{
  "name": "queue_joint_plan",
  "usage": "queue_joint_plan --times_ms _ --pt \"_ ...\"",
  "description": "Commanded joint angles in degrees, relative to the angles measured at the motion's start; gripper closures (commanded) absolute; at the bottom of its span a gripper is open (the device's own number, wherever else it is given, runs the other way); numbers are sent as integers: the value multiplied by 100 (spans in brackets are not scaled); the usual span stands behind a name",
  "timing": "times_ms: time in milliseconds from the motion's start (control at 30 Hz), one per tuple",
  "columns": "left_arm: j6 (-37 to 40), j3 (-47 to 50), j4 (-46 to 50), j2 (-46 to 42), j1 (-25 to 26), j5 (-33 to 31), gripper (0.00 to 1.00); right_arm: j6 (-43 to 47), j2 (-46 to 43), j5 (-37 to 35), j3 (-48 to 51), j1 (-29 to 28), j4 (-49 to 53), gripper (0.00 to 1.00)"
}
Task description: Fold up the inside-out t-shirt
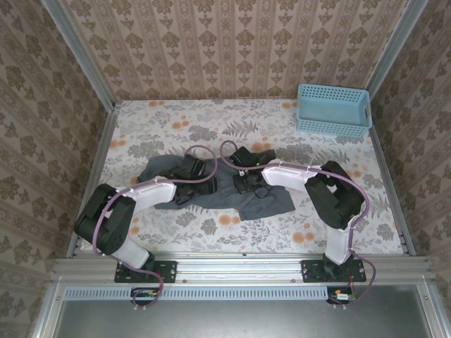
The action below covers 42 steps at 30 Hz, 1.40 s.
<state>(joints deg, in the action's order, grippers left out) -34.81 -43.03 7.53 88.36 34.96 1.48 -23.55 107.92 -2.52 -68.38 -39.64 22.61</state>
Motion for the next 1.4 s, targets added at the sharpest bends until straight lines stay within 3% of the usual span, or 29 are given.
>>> queue_joint_plan --times_ms 0,167,333,400,533,700,800,933,1267,1367 --pt "3 -118 331 -171 24 -97 29 -27 -442 70 96 -18 -47 92" --pt "146 -378 1032 -662 -132 -266 28 -12 -1433 -546 147 29 209 99" --pt "-33 -543 2495 -1753 -377 -1129 18 -69 -2459 -799 487 290 399 100" --pt "-347 -354 2975 -2240 -839 -1204 17 -186 -2750 -789 651 398 430 100" --pt "-374 309 2868 -3035 -1896 -630 15 -238 -3133 -743 924 457 291 100" --pt "-319 648 2294 -2901 -2632 268 17 -262 -3120 -707 1009 461 193 100" --pt "-306 757 1755 -2732 -2793 684 22 -238 -3152 -756 1084 474 165 100" --pt "-249 661 1386 -2385 -2794 801 27 -222 -3153 -726 1159 492 130 100" --pt "-322 654 1428 -1930 -2879 260 38 -230 -3207 -747 1258 580 165 100" --pt "-331 739 1229 -1837 -3008 371 47 -225 -3227 -747 1248 600 174 100"
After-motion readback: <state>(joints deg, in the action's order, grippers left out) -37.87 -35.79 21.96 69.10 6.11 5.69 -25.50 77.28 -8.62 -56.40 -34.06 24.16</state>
